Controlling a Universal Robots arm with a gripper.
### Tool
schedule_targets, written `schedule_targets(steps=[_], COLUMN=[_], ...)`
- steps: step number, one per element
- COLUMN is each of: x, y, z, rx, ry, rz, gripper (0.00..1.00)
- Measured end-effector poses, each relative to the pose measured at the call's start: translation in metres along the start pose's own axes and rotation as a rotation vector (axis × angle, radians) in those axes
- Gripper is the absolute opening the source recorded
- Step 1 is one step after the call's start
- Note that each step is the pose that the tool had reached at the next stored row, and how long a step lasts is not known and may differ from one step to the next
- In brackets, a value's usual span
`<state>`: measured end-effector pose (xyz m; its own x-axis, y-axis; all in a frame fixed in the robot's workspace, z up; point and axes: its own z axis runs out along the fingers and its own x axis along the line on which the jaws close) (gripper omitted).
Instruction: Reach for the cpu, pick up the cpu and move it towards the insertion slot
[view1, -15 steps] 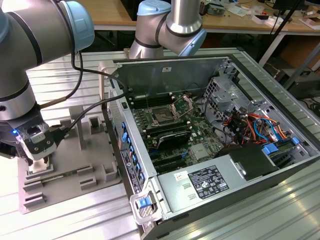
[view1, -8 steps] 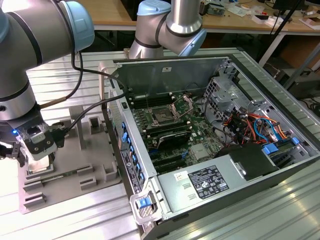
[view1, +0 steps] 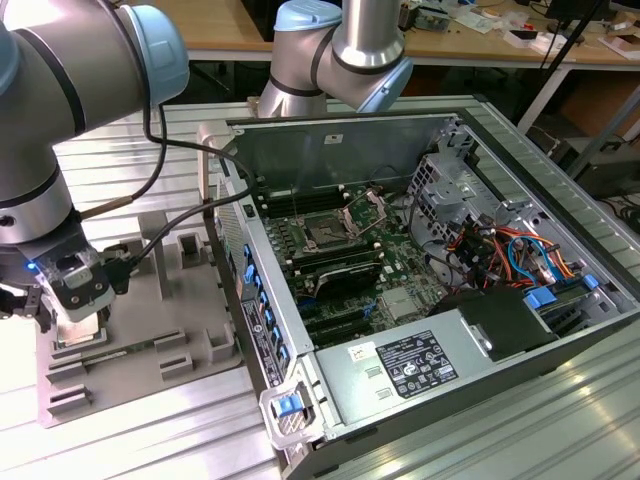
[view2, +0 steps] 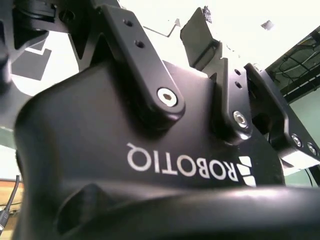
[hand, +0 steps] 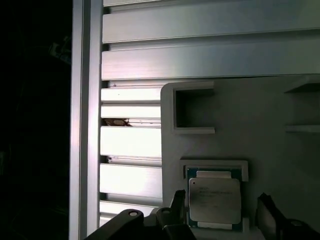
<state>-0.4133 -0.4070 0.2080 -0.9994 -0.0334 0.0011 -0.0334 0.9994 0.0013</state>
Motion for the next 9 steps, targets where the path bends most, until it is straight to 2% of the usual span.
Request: schedule_targets(steps=[4, 9], x=[0.0001, 0.0011], y=[-0.0001, 0.0000], z=[0.0018, 0.0073], rx=[-0.0002, -0.0017], ry=[-0.0001, -0.0002], rz=[-0.019, -0.019], gripper=[0.66, 0.66])
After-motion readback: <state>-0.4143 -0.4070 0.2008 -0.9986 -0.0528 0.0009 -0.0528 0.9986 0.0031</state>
